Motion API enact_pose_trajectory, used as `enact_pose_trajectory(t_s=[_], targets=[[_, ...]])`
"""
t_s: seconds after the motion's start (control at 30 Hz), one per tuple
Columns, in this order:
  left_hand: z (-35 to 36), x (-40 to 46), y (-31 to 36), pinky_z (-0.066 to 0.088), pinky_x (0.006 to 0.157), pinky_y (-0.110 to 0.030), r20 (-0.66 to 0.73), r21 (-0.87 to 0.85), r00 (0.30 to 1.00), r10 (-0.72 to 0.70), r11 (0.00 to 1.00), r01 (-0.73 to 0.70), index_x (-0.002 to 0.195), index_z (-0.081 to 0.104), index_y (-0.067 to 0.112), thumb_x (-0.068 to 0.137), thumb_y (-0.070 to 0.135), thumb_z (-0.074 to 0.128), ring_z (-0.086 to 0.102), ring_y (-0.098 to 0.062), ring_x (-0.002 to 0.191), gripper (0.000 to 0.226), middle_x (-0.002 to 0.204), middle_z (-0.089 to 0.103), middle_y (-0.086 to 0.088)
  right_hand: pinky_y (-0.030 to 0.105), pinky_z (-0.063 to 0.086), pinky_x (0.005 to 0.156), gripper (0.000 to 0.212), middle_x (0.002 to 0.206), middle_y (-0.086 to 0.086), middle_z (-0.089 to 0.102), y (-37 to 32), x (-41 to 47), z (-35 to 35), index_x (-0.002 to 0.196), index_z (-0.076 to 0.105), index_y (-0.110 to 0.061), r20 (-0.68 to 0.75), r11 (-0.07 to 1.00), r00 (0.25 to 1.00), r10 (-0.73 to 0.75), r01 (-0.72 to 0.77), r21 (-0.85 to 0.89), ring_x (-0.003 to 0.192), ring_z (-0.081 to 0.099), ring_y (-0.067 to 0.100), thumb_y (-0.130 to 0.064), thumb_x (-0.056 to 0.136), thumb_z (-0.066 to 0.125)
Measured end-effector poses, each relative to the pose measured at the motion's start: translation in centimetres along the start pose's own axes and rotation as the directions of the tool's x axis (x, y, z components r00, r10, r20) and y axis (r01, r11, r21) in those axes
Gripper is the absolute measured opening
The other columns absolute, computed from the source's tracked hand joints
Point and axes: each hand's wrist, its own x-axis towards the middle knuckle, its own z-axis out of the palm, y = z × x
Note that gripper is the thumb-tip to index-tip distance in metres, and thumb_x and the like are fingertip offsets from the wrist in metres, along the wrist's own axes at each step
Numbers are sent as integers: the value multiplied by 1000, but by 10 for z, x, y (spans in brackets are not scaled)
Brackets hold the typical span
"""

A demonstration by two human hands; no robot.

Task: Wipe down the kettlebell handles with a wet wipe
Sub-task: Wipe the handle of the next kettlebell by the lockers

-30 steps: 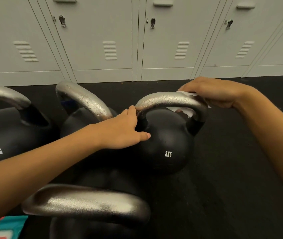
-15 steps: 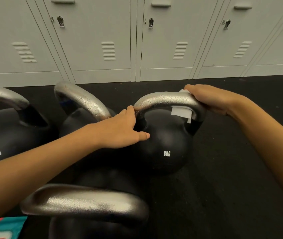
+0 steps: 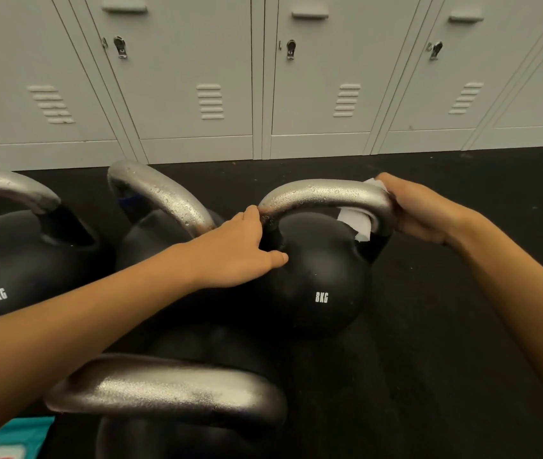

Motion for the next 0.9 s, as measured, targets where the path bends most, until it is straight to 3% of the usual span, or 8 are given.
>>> enact_pose_trajectory(t_s=[0.1,0.23,0.33,0.4,0.57,0.7,0.8,0.9], targets=[[-3,1,-1,43,101,-41,25,-10,999,-20,1000,20,129,40,15,85,51,63,53,-18,116,61,128,53,-1,30,36,63,33,70,0,59,-7,1,-1,82,61,-21,29,991,1000,-6,10,-132,67,50,14,-28,102,35],[-5,2,-5,42,105,-42,47,-69,999,-13,997,16,132,38,17,82,53,66,52,-17,121,67,133,53,1,36,34,72,29,81,9,56,-29,5,5,91,58,-18,71,900,997,-38,65,-431,76,45,23,-34,99,35],[-3,3,-6,41,105,-42,35,-73,999,-8,997,11,132,39,16,83,50,67,52,-18,122,66,133,53,0,39,39,75,42,85,11,67,-32,3,9,95,64,-9,99,859,991,-88,126,-496,76,52,26,-35,99,32],[-3,4,-6,42,104,-43,38,-77,999,-11,997,14,131,39,16,82,51,67,53,-18,120,66,131,54,0,37,44,81,42,94,8,72,-25,2,6,103,70,-16,71,882,988,-134,152,-447,84,61,22,-34,100,32],[-3,5,-7,43,103,-43,44,-76,999,-13,997,16,128,40,17,75,58,65,55,-17,118,71,128,55,1,36,39,88,41,113,17,68,2,-2,-3,108,72,-20,53,975,984,-167,173,-141,97,59,20,-31,101,33],[-3,5,-7,44,102,-44,46,-63,999,-14,998,17,127,40,17,80,54,67,55,-17,117,66,128,55,0,33,38,75,41,95,7,68,10,-5,-4,117,68,-19,7,997,999,-53,53,48,87,56,20,-27,100,33],[-3,4,-7,42,104,-44,58,-58,998,-20,998,24,131,38,17,80,54,66,53,-18,120,70,131,54,0,23,39,62,41,78,-1,67,-8,-11,3,103,68,-22,-37,963,995,-97,84,-255,68,56,9,-27,103,28],[-4,3,-5,43,104,-43,65,-59,998,-26,998,30,132,37,19,72,61,65,54,-17,120,79,131,54,1,31,34,67,36,85,3,56,-18,-14,11,80,54,-25,-2,738,957,-289,221,-638,77,47,21,-23,104,27]])
